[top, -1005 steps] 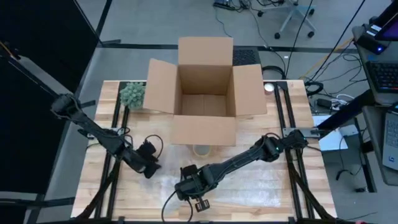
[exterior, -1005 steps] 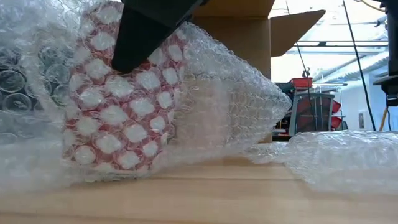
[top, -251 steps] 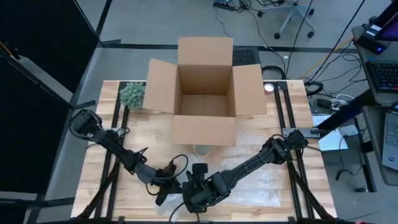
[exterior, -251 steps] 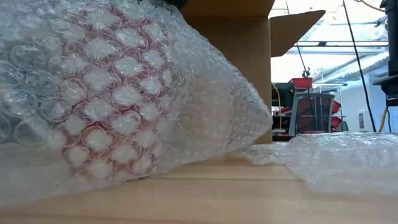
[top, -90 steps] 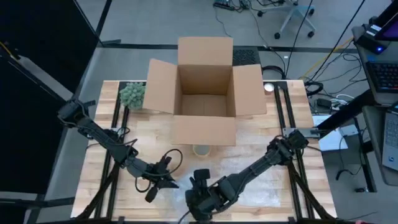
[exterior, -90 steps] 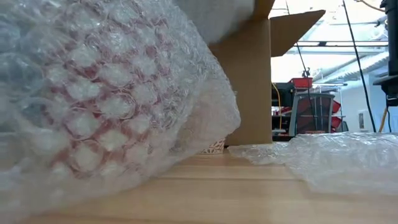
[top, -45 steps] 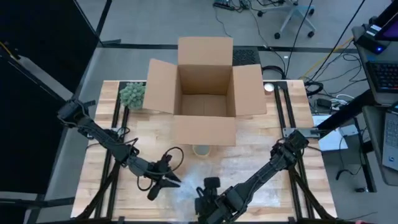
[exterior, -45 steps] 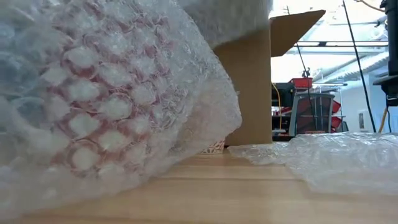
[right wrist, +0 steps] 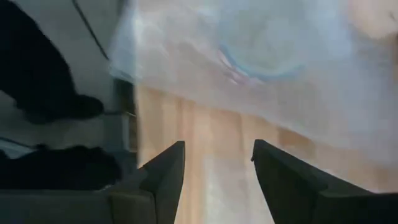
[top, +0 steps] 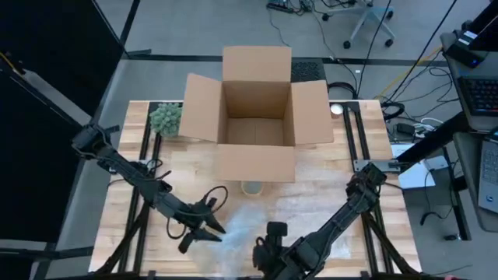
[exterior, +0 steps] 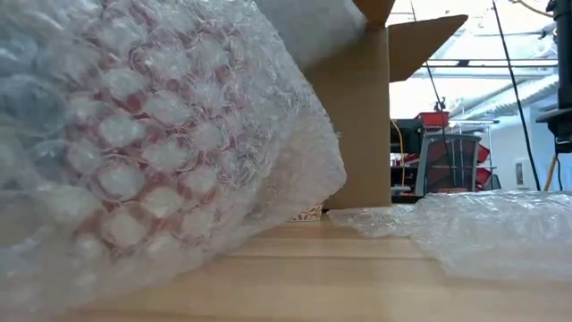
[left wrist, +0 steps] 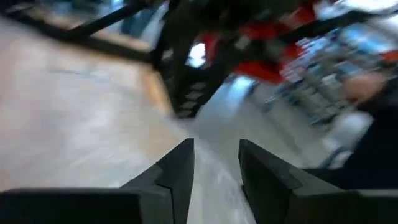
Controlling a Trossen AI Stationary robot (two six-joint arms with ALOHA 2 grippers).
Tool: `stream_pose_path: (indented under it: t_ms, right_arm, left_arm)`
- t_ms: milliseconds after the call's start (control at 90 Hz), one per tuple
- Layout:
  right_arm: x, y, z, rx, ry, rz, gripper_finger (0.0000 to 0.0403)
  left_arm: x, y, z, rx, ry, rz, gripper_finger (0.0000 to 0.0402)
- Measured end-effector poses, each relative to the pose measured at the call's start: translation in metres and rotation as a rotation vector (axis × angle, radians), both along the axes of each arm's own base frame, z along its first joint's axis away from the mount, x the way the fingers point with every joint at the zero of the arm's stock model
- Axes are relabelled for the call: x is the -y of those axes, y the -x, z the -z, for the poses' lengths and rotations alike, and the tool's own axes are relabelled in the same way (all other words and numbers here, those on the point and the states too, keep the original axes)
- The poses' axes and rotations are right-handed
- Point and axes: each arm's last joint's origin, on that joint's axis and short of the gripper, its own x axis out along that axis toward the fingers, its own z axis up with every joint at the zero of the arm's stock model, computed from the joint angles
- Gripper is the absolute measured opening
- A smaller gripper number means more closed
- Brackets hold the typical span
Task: Wrap mug
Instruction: Wrap the red patterned mug with bubble wrap
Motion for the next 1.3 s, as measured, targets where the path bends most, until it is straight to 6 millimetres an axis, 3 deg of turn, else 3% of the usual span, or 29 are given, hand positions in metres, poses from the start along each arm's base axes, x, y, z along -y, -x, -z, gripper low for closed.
stream_pose_path:
  t_ms: [122,233,411,633,789,1033,1300]
  right_arm:
    - [-0.006,-0.013,0.009,0.103,0.055,-0.025,0.0176]
    - [-0.007,-0.029,0.03,0.104,0.107,-0.077,0.0176]
    - [0.007,-0.054,0.059,0.075,0.155,-0.087,0.0176]
    - [0.016,-0.061,0.062,0.066,0.169,-0.084,0.0176]
    - [0.015,-0.061,0.062,0.058,0.176,-0.097,0.0176]
    - [0.016,-0.061,0.062,0.06,0.175,-0.096,0.0176]
    - [0.016,-0.061,0.062,0.062,0.177,-0.098,0.0176]
  left_arm:
    - [0.0,0.0,-0.001,0.009,0.006,0.002,0.0114]
    - [0.001,-0.003,0.004,-0.001,-0.002,-0.016,0.0113]
    - [0.0,-0.003,0.005,-0.023,0.008,-0.06,0.0113]
    - [-0.014,0.019,-0.017,-0.109,0.045,-0.057,0.0113]
    - [-0.036,0.052,-0.014,-0.38,-0.031,-0.164,0.0113]
    - [-0.069,0.096,0.017,-0.958,-0.034,-0.487,0.0113]
    - [-0.069,0.107,0.046,-1.36,-0.098,-0.506,0.0113]
